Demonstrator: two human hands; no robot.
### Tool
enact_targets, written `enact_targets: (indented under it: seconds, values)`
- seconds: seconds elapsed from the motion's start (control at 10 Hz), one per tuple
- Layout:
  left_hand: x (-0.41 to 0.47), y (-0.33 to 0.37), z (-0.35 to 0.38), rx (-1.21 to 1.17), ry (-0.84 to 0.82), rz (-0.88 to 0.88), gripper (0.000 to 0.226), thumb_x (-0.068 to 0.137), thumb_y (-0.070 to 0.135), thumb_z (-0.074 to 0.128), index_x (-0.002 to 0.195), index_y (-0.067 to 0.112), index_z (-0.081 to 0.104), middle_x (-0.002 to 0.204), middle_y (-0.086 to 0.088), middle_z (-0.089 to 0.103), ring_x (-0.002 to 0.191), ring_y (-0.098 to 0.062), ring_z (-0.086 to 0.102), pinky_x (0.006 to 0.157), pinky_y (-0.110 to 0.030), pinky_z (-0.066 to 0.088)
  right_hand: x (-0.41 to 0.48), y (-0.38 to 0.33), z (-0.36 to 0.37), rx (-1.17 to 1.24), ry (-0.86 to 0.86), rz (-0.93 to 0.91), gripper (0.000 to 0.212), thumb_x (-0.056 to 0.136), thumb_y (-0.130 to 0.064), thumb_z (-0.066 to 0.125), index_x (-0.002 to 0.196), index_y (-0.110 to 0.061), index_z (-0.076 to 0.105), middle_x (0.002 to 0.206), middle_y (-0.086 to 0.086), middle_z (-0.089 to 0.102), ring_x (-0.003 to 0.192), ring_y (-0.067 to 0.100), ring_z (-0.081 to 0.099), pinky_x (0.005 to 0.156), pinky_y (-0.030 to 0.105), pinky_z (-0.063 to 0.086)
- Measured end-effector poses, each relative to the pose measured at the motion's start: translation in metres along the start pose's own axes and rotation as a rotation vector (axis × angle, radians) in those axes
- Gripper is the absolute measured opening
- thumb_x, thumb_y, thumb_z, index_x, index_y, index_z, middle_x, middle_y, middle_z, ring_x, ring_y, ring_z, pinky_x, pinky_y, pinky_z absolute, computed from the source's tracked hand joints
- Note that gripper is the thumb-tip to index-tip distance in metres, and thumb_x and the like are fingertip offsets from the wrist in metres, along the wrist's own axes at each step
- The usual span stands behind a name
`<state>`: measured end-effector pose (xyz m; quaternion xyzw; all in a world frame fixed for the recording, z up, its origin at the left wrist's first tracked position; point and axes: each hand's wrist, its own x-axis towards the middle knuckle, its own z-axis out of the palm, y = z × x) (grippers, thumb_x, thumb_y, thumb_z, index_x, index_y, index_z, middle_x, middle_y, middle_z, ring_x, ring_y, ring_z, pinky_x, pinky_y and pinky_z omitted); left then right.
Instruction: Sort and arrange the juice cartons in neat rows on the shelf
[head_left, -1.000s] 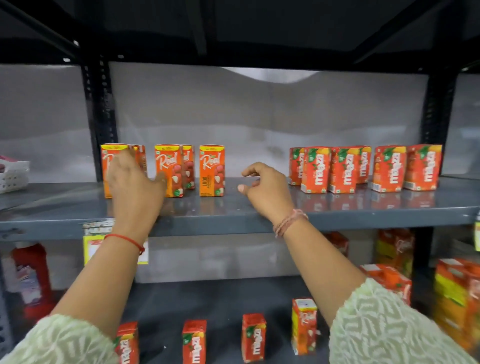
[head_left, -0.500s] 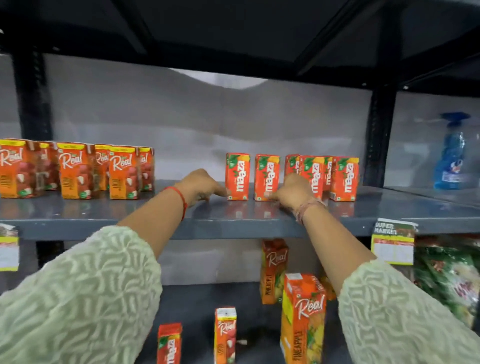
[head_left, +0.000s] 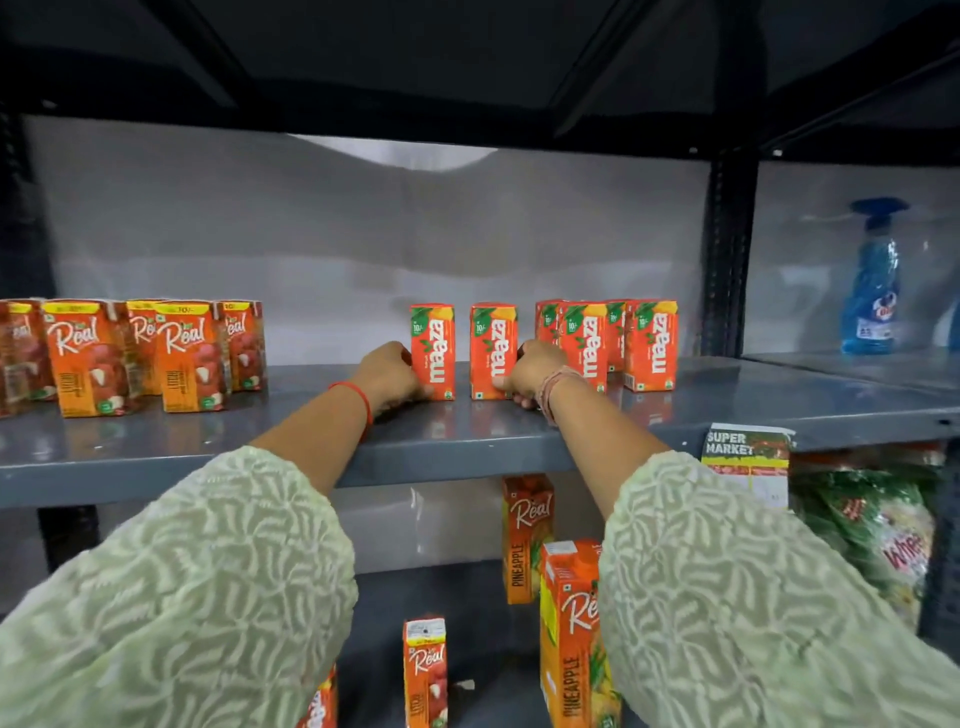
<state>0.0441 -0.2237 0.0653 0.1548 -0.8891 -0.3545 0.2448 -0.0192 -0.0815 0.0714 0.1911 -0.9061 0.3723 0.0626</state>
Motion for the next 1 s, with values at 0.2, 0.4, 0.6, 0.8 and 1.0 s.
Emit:
enact_targets:
  seconds: [0.2, 0.4, 0.6, 0.8, 1.0]
  values:
    - [0.004, -0.003, -0.001, 0.054, 0.004, 0.003, 0.051, 0.082, 0.010, 0.070, 0.126, 0.000, 0.048, 0.129, -0.017, 0.055, 0.117, -0.030, 0.051, 0.099, -0.037, 0.040, 0.007, 0.007, -0.002, -0.066, 0.053, 0.085, 0.036, 0.090, -0.020, 0.057, 0.060, -0.010, 0.039, 0.084, 0.008, 0.060, 0.083, 0.019, 0.052, 0.049, 0.020, 0.035]
    - [0.005, -0.004, -0.001, 0.046, -0.021, -0.011, 0.051, 0.083, 0.011, 0.069, 0.128, 0.002, 0.047, 0.129, -0.016, 0.054, 0.118, -0.030, 0.051, 0.098, -0.038, 0.040, 0.009, 0.009, -0.001, -0.119, 0.038, 0.076, 0.029, 0.094, -0.020, 0.052, 0.068, -0.009, 0.046, 0.079, 0.007, 0.055, 0.083, 0.017, 0.052, 0.043, 0.018, 0.027]
    - [0.006, -0.004, 0.000, 0.056, -0.034, -0.004, 0.053, 0.085, 0.014, 0.067, 0.132, 0.003, 0.044, 0.132, -0.016, 0.052, 0.120, -0.029, 0.050, 0.102, -0.039, 0.038, 0.006, 0.008, -0.001, -0.154, 0.048, 0.050, 0.018, 0.094, -0.021, 0.051, 0.099, -0.004, 0.059, 0.096, 0.012, 0.059, 0.091, 0.023, 0.059, 0.045, 0.017, 0.027]
    - [0.001, -0.001, 0.000, 0.095, -0.053, -0.025, 0.049, 0.087, 0.017, 0.065, 0.129, 0.000, 0.045, 0.130, -0.017, 0.053, 0.117, -0.029, 0.051, 0.094, -0.035, 0.041, -0.003, 0.007, 0.000, -0.003, 0.092, 0.073, 0.038, 0.091, -0.017, 0.056, 0.060, -0.013, 0.036, 0.092, 0.011, 0.065, 0.071, 0.019, 0.058, 0.043, 0.018, 0.040]
    - [-0.014, 0.004, -0.004, 0.172, -0.009, -0.017, 0.039, 0.095, 0.018, 0.053, 0.126, -0.002, 0.046, 0.129, -0.018, 0.053, 0.116, -0.029, 0.051, 0.080, -0.028, 0.039, -0.034, 0.008, -0.006, 0.171, 0.224, -0.004, 0.026, 0.088, -0.008, 0.060, 0.065, -0.009, 0.048, 0.094, 0.011, 0.066, 0.095, 0.028, 0.066, 0.077, 0.032, 0.058]
